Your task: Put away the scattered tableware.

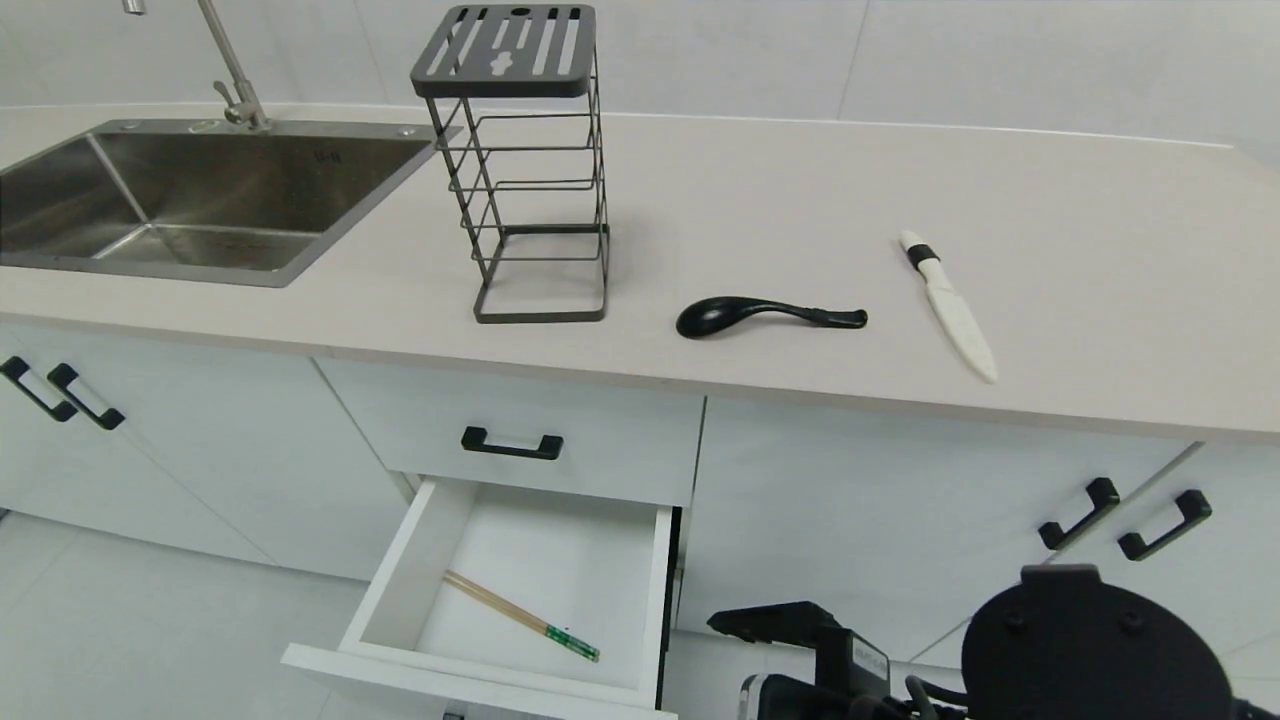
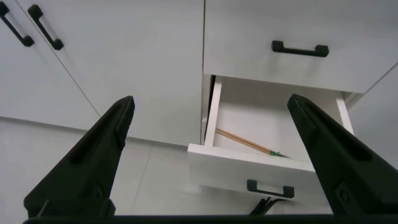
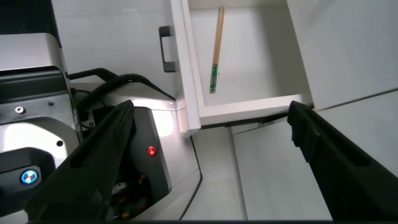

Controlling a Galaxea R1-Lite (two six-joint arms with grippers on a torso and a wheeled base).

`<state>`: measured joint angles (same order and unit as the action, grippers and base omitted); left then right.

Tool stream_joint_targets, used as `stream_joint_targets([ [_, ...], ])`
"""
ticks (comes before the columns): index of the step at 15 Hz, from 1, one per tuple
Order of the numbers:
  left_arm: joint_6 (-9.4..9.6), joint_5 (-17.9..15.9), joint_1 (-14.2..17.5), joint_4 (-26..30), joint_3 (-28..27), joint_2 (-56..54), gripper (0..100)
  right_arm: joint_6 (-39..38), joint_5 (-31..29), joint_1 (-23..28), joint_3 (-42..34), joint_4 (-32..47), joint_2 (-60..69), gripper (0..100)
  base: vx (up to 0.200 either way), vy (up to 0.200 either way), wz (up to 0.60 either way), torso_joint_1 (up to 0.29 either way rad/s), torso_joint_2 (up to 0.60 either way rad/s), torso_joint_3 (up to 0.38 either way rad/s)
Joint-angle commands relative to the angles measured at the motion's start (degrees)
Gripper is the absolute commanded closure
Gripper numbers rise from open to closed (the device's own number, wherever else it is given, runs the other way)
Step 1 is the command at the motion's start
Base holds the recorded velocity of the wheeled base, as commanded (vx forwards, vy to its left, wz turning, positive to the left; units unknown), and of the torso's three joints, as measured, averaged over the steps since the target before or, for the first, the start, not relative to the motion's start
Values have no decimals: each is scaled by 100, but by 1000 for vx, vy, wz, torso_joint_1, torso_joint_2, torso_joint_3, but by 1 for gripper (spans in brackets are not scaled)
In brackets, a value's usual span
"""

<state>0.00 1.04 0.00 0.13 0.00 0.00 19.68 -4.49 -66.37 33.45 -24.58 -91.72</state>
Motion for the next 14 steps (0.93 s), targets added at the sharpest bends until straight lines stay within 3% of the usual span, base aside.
stream_joint_targets([
  [1, 0, 2, 0, -5, 0, 9, 0, 1, -8, 45, 12, -3, -4, 0, 0, 0, 0, 398, -505, -246],
  [4, 0, 2, 0, -5, 0, 9, 0, 19, -114, 97, -14, -3, 172, 0, 0, 0, 0, 359, -481, -240],
  [6, 0, 2, 0, -5, 0, 9, 0, 10, -597, 97, -181, 14, 304, 0, 0, 0, 0, 281, -520, -247],
  [9, 0, 2, 0, -5, 0, 9, 0, 10, -624, 141, -137, 14, 427, 0, 0, 0, 0, 279, -525, -258],
  [12, 0, 2, 0, -5, 0, 9, 0, 19, -624, 607, 100, 164, 541, 0, 0, 0, 0, 282, -546, -256],
  [14, 0, 2, 0, -5, 0, 9, 0, 28, -580, 1433, 390, 700, 603, 0, 0, 0, 0, 298, -566, -278],
])
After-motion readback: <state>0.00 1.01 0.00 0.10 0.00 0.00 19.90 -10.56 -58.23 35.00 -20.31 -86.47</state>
